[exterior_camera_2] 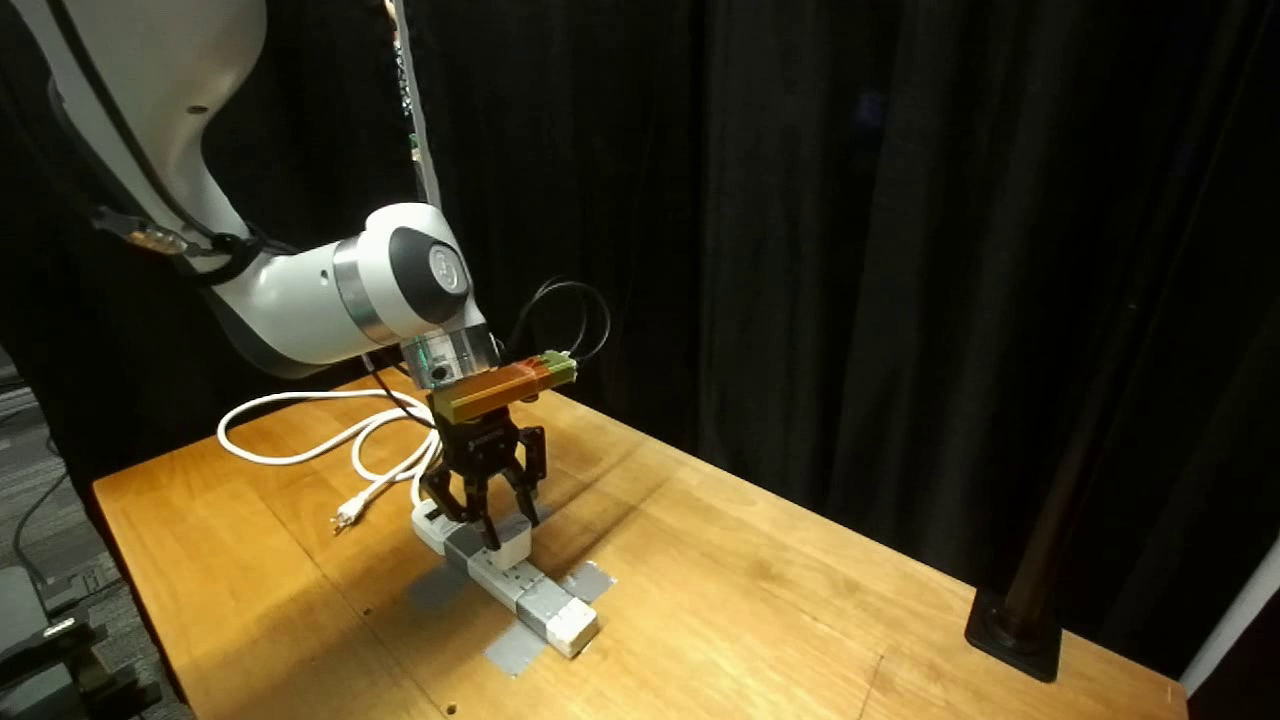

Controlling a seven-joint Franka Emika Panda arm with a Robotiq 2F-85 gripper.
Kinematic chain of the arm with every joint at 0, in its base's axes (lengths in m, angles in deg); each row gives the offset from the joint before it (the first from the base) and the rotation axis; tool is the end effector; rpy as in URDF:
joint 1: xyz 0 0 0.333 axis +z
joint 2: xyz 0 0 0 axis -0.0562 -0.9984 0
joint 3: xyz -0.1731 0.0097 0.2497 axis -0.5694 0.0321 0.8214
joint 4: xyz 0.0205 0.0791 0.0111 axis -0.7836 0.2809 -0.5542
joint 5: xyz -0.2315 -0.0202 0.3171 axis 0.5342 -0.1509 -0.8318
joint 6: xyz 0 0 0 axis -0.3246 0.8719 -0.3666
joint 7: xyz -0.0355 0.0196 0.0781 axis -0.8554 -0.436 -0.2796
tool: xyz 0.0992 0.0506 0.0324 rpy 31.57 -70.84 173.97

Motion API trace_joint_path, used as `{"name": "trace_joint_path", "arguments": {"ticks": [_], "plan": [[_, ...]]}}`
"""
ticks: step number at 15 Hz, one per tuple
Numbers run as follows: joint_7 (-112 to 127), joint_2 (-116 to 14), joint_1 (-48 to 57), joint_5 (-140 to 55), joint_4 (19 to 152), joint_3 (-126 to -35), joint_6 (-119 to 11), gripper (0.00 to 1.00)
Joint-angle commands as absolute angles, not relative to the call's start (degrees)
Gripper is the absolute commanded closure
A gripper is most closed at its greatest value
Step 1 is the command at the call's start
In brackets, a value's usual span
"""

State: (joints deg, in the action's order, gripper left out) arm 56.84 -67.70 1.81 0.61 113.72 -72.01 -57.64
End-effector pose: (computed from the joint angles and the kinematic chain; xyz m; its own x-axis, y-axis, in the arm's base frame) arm 0.5355 0.0222 0.1019 0.0523 0.8934 -0.4463 0.9966 -0.0752 -0.0338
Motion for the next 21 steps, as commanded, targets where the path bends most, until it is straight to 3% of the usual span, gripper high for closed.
{"name": "trace_joint_path", "arguments": {"ticks": [1, 21], "plan": [[58.86, -66.81, 0.63, -0.47, 117.55, -72.14, -58.9, 0.78], [41.02, -52.4, 1.63, 8.39, 130.02, -75.43, -64.08, 0.78]]}}
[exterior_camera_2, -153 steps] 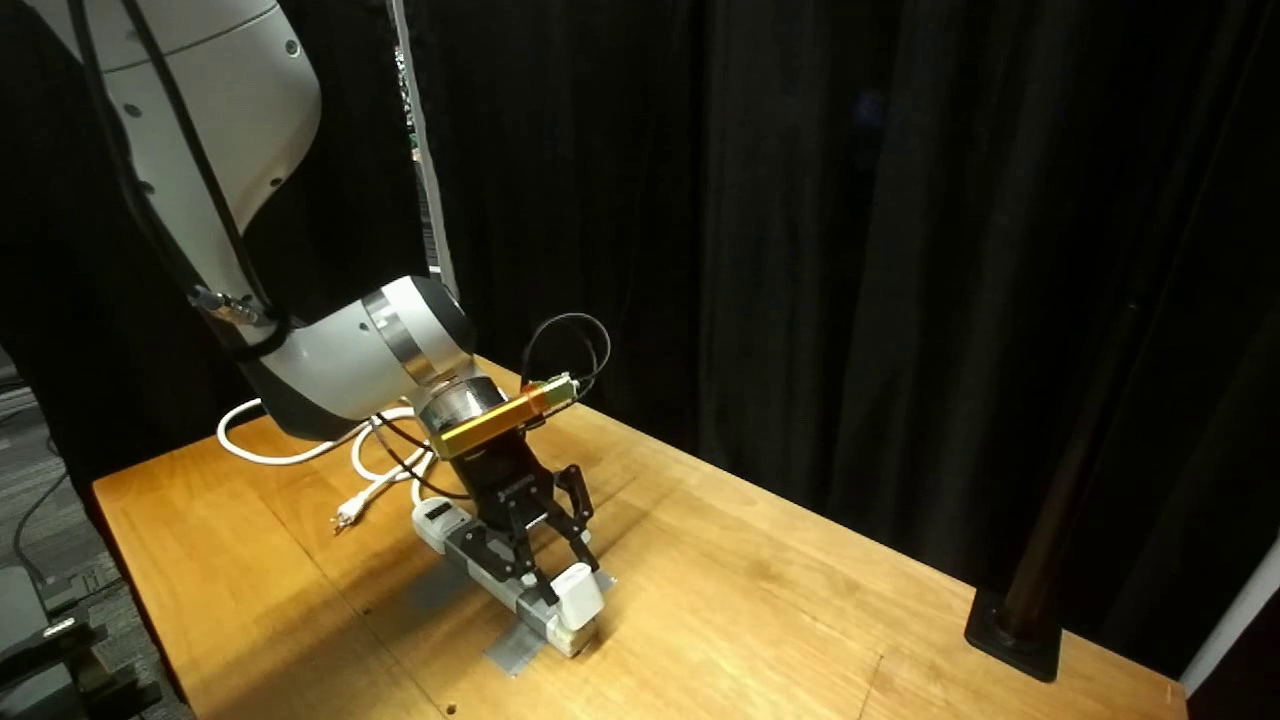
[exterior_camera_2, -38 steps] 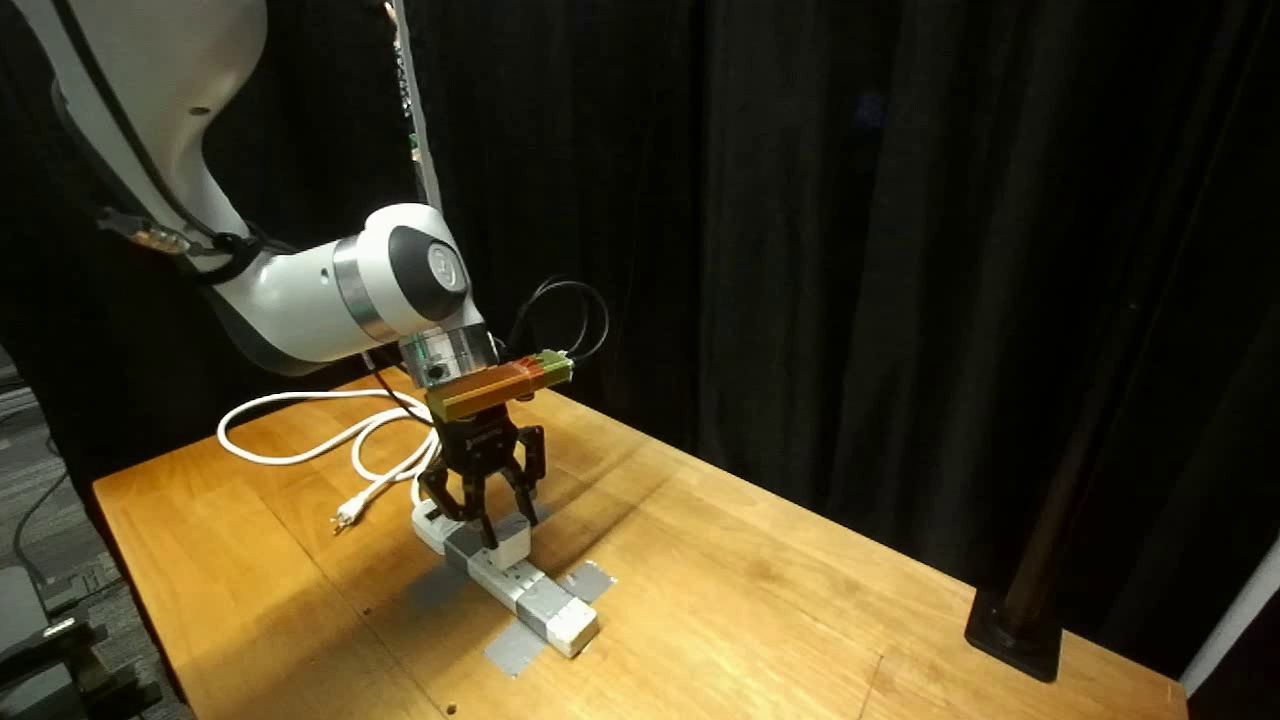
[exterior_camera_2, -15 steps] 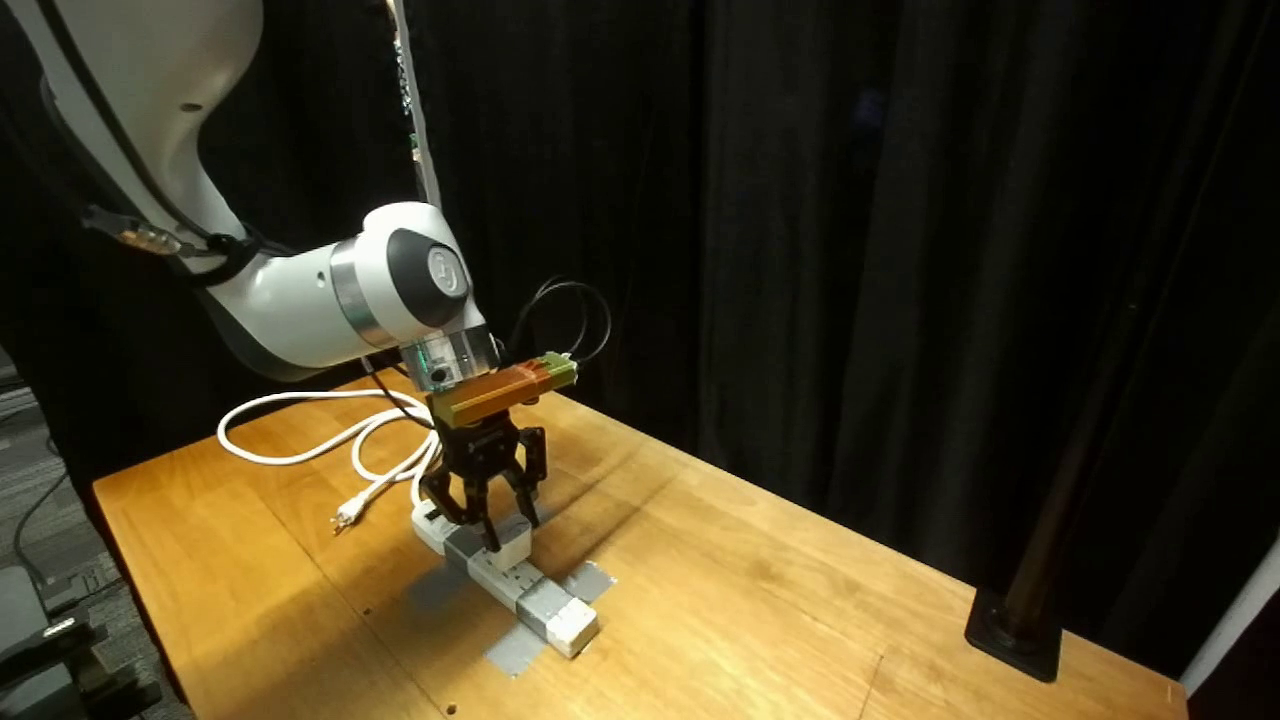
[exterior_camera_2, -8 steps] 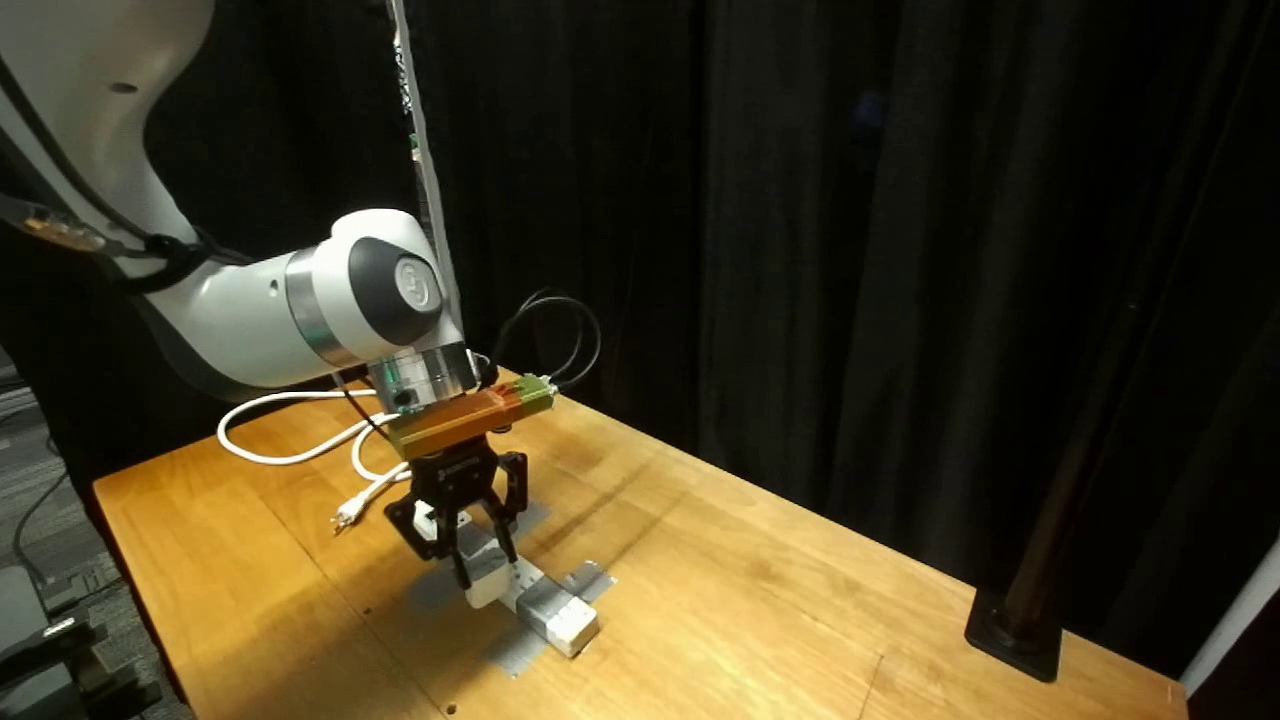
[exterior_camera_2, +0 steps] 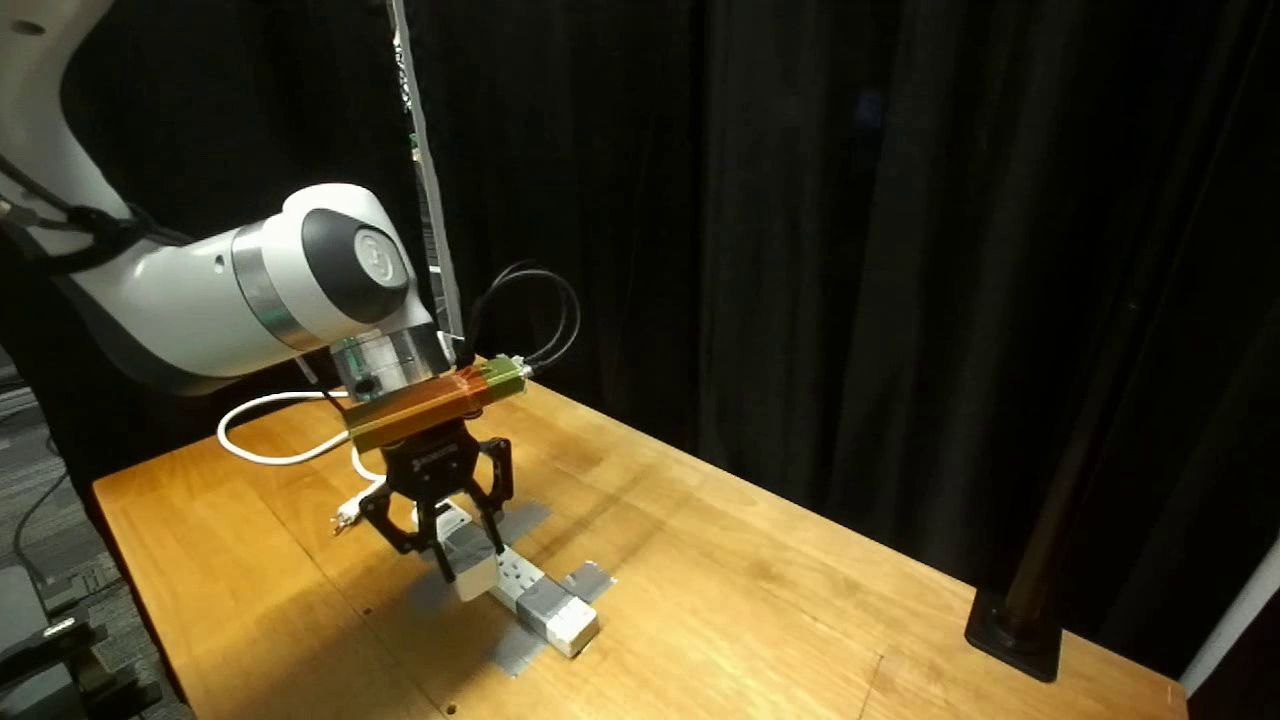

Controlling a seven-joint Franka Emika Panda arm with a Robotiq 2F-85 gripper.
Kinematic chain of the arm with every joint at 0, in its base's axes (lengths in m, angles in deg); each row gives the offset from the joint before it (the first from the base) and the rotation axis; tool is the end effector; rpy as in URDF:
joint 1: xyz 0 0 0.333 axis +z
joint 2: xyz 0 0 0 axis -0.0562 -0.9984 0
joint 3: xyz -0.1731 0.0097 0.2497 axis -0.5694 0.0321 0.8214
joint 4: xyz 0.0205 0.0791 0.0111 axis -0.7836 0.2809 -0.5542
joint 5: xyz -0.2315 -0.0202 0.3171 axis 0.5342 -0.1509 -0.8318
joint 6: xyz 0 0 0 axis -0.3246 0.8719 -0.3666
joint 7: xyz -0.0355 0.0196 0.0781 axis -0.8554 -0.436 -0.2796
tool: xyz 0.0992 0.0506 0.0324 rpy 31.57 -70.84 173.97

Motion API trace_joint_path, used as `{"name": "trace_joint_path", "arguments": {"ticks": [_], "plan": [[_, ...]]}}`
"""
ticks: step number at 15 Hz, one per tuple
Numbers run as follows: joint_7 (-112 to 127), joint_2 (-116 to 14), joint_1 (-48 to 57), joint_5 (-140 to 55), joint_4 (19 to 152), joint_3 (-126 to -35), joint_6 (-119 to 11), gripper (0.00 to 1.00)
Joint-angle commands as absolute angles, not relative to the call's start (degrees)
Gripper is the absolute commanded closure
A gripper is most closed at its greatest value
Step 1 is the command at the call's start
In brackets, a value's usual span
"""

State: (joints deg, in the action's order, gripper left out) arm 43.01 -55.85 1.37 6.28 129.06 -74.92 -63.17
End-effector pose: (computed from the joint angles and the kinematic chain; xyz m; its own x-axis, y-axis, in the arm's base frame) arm 0.4690 -0.0003 0.1309 0.2293 0.8651 -0.4461 0.9730 -0.2166 0.0801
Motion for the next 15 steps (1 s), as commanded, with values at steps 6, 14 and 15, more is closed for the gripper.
{"name": "trace_joint_path", "arguments": {"ticks": [6, 14, 15], "plan": [[45.39, -53.04, 0.79, 5.69, 125.91, -74.48, -62.99, 0.78], [60.39, -57.46, 0.0, -2.48, 120.8, -72.91, -62.18, 0.78], [61.86, -57.98, 0.05, -3.26, 120.21, -72.95, -62.05, 0.78]]}}
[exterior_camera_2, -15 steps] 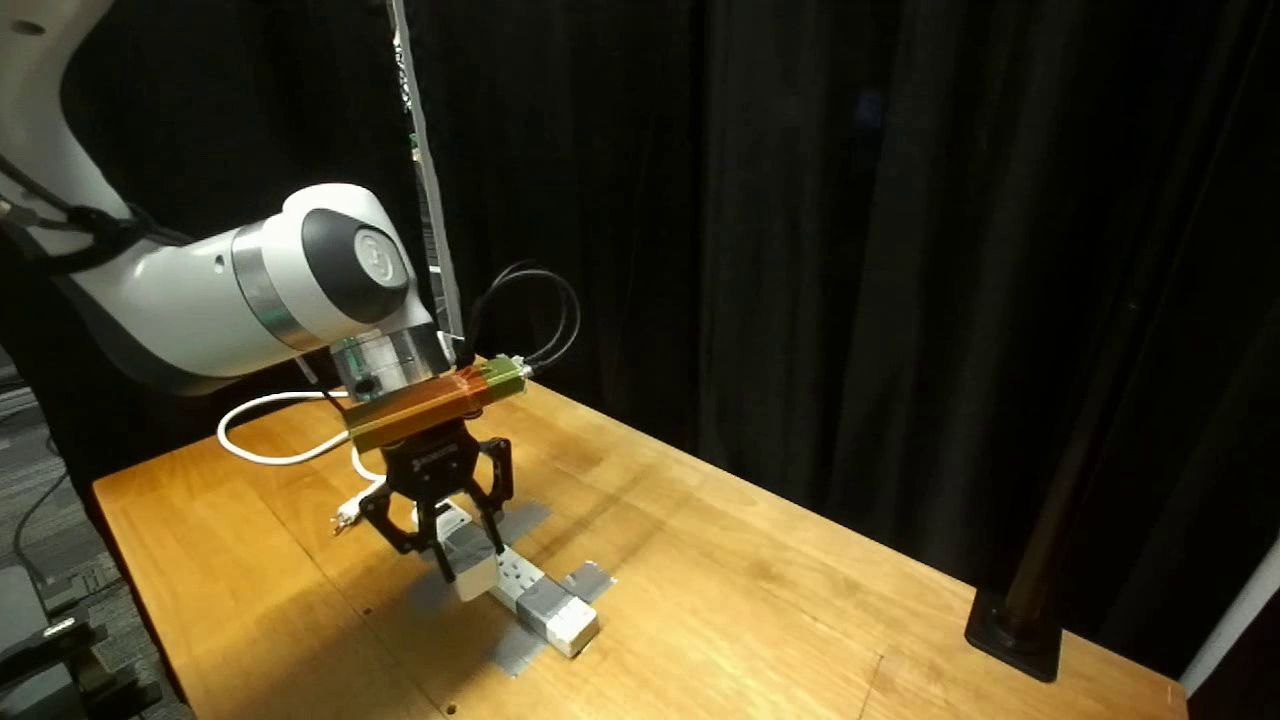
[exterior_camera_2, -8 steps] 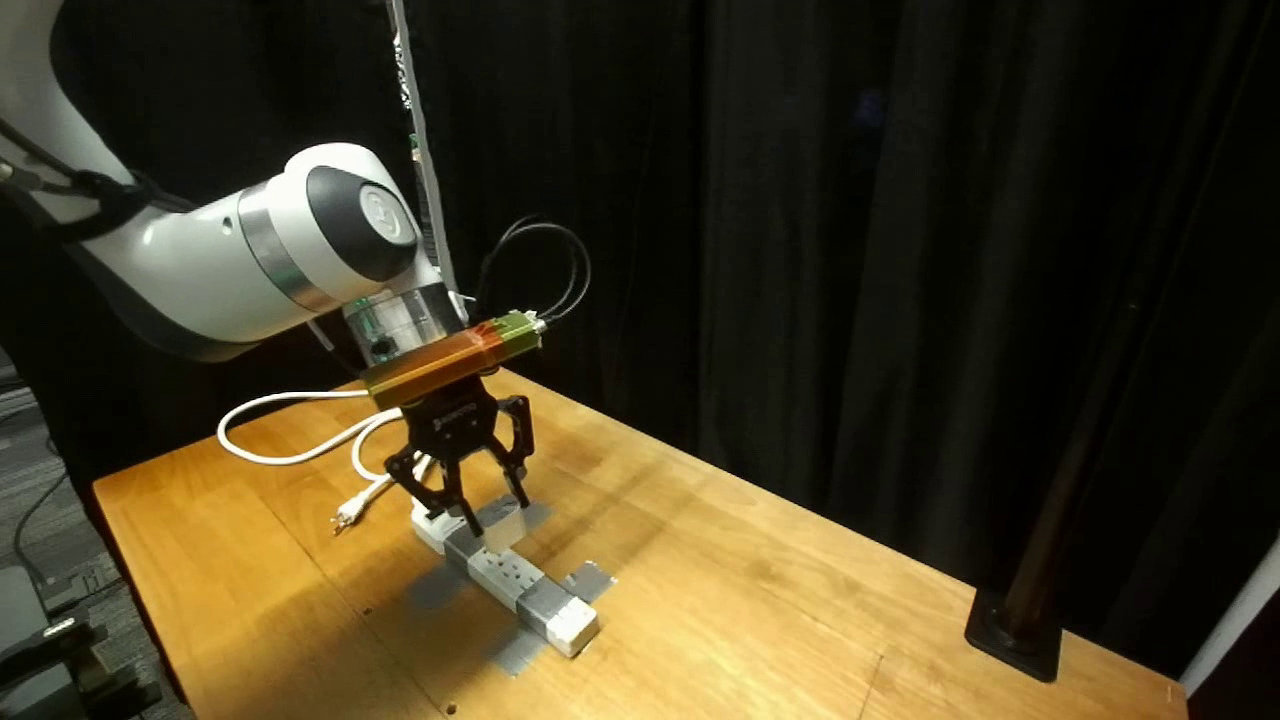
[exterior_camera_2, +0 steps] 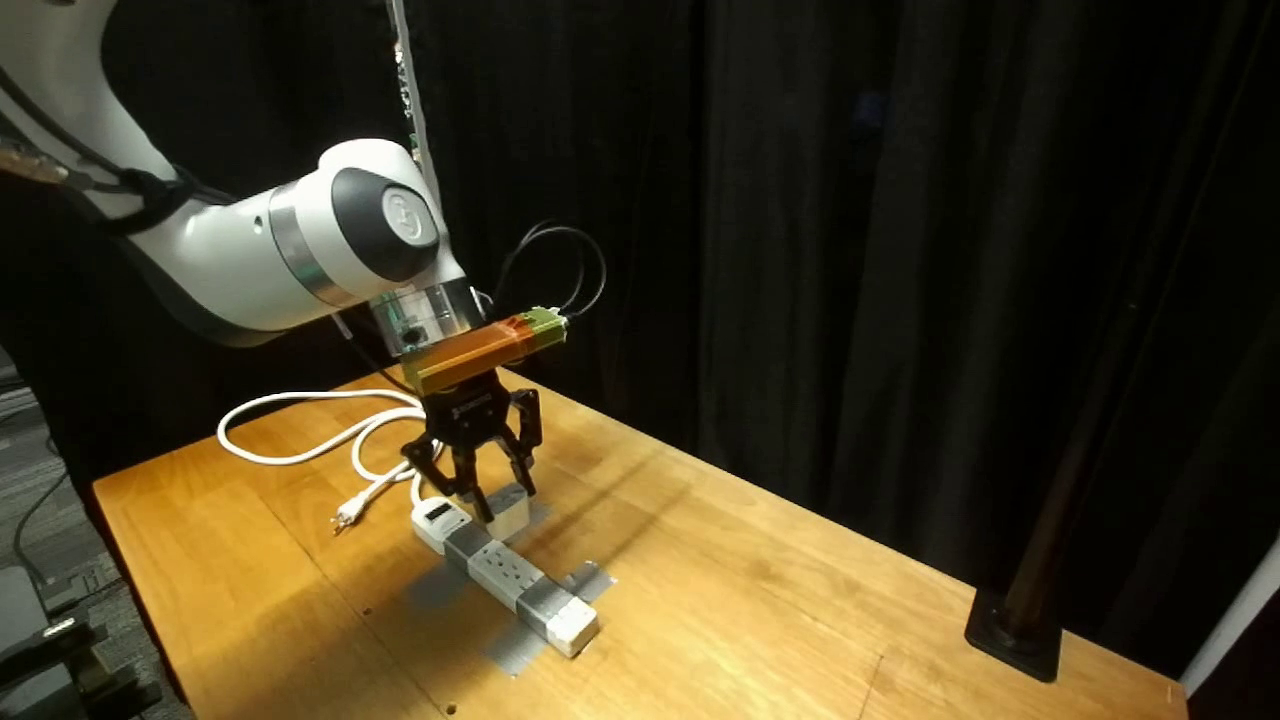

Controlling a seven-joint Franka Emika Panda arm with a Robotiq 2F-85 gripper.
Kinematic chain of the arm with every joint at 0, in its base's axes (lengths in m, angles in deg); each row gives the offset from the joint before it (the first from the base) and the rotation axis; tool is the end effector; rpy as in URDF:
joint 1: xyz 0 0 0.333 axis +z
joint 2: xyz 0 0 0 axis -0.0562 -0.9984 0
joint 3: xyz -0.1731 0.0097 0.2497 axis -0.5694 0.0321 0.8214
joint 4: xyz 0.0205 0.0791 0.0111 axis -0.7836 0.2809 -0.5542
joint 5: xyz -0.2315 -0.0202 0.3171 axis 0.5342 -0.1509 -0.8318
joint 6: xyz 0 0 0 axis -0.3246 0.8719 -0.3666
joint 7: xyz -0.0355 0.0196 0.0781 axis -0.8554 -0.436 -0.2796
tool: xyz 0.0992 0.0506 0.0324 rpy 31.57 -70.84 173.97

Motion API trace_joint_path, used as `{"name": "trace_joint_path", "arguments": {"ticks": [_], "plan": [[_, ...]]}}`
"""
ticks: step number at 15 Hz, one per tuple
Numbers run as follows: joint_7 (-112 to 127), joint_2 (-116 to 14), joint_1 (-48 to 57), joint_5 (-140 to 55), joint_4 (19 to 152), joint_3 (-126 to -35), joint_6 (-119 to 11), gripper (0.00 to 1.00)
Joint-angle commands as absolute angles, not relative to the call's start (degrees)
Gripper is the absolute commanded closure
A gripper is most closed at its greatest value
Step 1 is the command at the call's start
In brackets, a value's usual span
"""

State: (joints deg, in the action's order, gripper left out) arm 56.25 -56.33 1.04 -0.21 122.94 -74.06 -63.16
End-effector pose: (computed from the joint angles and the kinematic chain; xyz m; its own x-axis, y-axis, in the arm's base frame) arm 0.5148 0.0039 0.1596 0.1278 0.9085 -0.3977 0.9916 -0.1090 0.0697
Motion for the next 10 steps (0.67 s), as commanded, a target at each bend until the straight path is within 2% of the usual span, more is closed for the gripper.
{"name": "trace_joint_path", "arguments": {"ticks": [1, 10], "plan": [[62.32, -58.52, 0.37, -3.32, 119.6, -73.31, -62.03, 0.78], [62.69, -64.64, 0.82, -2.74, 114.99, -74.23, -61.74, 0.78]]}}
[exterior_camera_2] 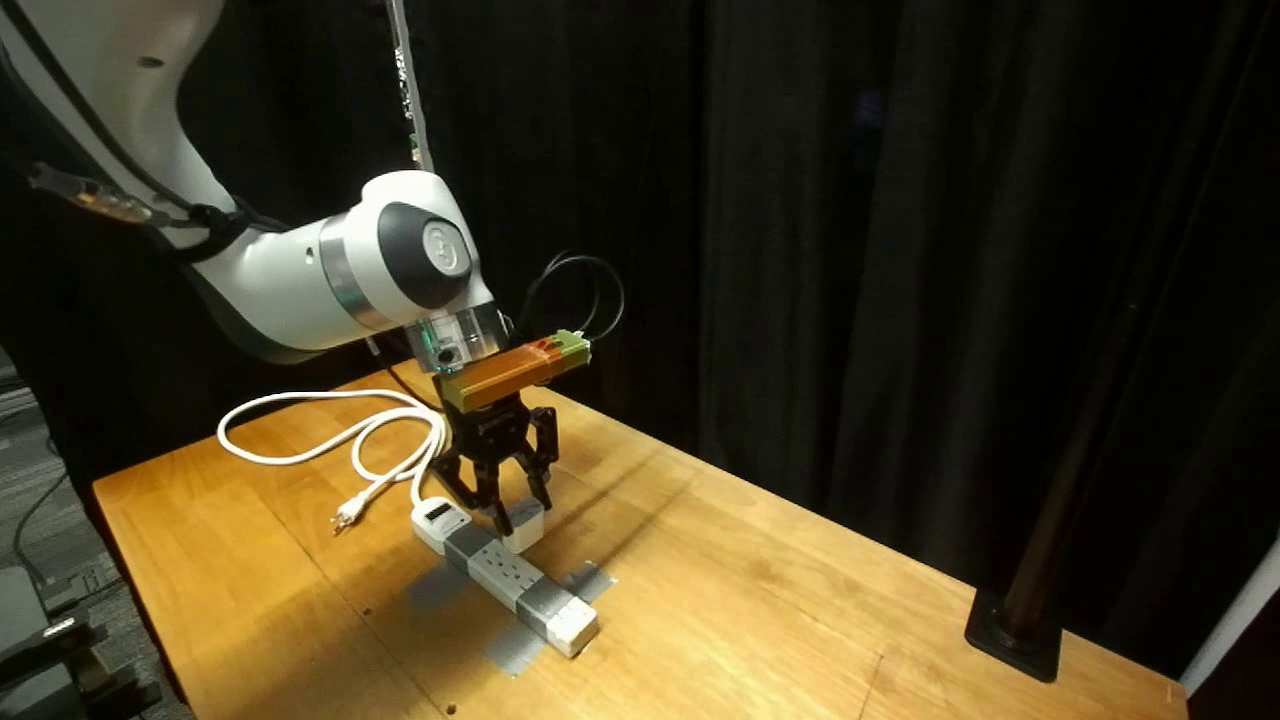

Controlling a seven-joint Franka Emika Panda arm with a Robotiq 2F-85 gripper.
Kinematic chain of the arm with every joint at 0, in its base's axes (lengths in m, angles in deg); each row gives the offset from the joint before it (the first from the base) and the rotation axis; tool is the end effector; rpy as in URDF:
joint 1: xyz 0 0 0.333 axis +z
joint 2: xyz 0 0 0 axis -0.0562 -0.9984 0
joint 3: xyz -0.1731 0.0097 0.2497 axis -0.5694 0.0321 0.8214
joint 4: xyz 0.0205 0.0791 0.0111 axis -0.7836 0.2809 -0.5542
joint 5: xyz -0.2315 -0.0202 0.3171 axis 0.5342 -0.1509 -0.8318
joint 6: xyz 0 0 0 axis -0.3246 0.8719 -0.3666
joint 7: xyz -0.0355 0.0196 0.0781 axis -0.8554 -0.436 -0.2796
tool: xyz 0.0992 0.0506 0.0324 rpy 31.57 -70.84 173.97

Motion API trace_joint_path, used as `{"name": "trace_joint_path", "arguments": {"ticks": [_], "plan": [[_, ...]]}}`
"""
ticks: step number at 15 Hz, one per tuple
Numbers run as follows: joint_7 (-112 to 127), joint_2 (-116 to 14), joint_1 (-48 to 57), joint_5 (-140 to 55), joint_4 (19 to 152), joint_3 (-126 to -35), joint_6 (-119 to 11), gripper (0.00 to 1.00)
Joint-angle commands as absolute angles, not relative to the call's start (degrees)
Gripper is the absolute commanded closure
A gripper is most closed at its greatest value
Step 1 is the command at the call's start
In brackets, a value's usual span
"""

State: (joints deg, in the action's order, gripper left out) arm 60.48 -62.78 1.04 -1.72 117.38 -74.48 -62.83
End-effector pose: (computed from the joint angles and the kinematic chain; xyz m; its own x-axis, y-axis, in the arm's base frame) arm 0.5348 -0.0006 0.1315 0.0768 0.9157 -0.3944 0.9970 -0.0751 0.0196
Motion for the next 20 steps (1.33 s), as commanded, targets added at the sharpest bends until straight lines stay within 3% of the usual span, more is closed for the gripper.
{"name": "trace_joint_path", "arguments": {"ticks": [1, 20], "plan": [[63.16, -65.23, 0.73, -2.9, 114.64, -74.1, -61.6, 0.78], [68.23, -67.38, 1.18, -7.58, 114.47, -73.95, -61.8, 0.78]]}}
